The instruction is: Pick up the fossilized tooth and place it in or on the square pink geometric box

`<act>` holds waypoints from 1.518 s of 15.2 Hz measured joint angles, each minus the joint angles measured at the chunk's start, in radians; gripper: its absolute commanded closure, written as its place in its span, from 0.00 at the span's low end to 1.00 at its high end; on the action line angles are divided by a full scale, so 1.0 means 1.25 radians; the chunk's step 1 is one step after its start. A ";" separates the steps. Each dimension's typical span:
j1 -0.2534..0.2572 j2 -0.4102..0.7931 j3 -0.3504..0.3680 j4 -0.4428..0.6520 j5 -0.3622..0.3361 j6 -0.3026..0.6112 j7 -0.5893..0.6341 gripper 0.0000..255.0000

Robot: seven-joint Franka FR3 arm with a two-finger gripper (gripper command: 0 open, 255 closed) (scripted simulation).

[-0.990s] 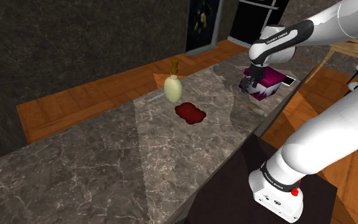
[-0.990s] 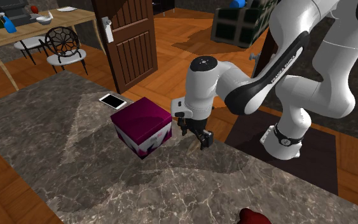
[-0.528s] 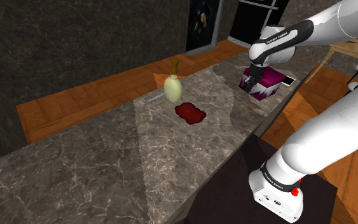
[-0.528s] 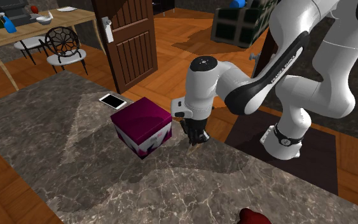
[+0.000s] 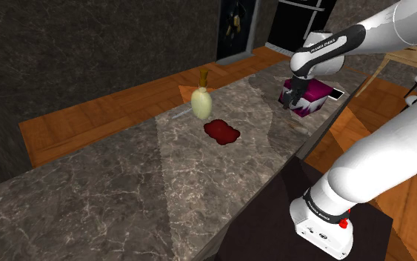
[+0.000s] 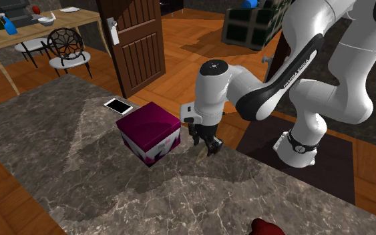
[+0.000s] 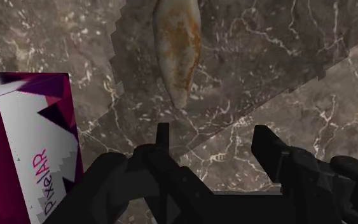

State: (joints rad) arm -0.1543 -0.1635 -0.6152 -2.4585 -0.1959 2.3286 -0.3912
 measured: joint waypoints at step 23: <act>-0.045 0.125 -0.074 -0.148 0.102 0.265 0.004 1.00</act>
State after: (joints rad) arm -0.2108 -0.0074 -0.7071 -2.6434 -0.0685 2.6596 -0.3865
